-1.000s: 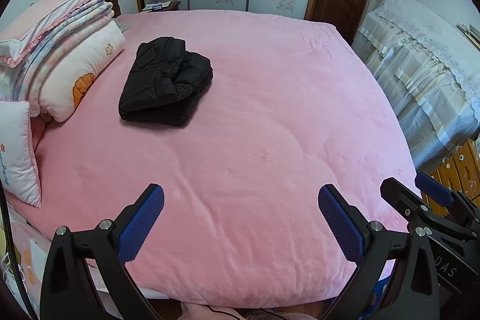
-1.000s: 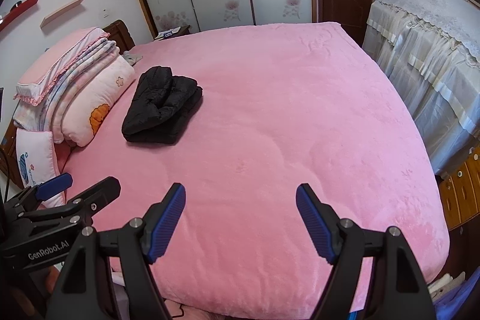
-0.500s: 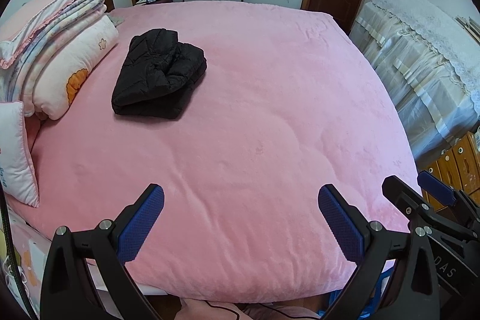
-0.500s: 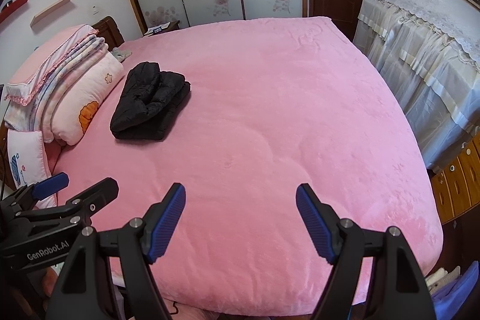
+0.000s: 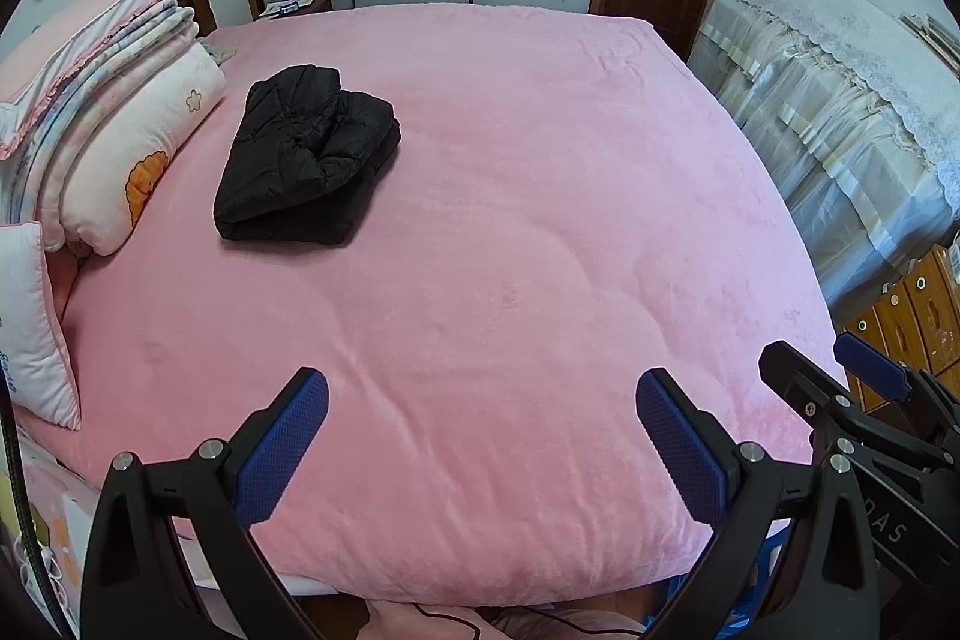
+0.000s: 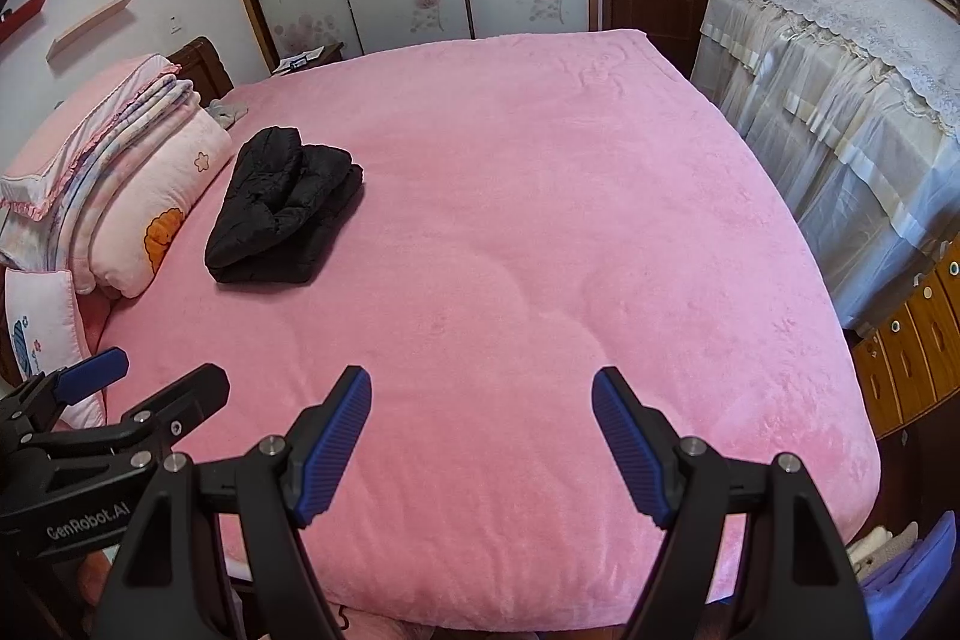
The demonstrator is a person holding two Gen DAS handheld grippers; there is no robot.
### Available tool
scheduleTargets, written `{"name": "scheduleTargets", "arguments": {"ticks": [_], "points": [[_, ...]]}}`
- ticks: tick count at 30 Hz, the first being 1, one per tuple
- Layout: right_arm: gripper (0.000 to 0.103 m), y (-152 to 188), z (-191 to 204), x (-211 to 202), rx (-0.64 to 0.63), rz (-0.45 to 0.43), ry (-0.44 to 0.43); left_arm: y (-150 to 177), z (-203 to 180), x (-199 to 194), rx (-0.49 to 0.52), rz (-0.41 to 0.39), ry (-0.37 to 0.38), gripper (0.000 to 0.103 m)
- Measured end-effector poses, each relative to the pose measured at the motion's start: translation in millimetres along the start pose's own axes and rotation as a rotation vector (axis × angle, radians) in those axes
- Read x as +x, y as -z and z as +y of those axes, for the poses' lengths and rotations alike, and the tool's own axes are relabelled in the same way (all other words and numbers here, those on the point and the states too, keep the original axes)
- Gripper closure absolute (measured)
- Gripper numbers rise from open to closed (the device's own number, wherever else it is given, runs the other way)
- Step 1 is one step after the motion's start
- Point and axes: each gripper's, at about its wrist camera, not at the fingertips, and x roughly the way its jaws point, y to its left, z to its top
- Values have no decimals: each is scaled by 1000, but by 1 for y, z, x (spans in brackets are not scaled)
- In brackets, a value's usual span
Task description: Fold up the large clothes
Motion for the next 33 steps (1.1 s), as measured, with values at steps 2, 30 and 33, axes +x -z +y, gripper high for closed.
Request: {"name": "scheduleTargets", "arguments": {"ticks": [2,30,33], "points": [[26,0,-1,1,-2,0,0,0,-1,1,-2,1,-1,1],[26,-4,-7,9,-33,11,-11,2,-3,7,-39,32,-18,1],[26,-5,-7,10,-33,15,-12,2,-3,8,-41,38,-22,1]]}}
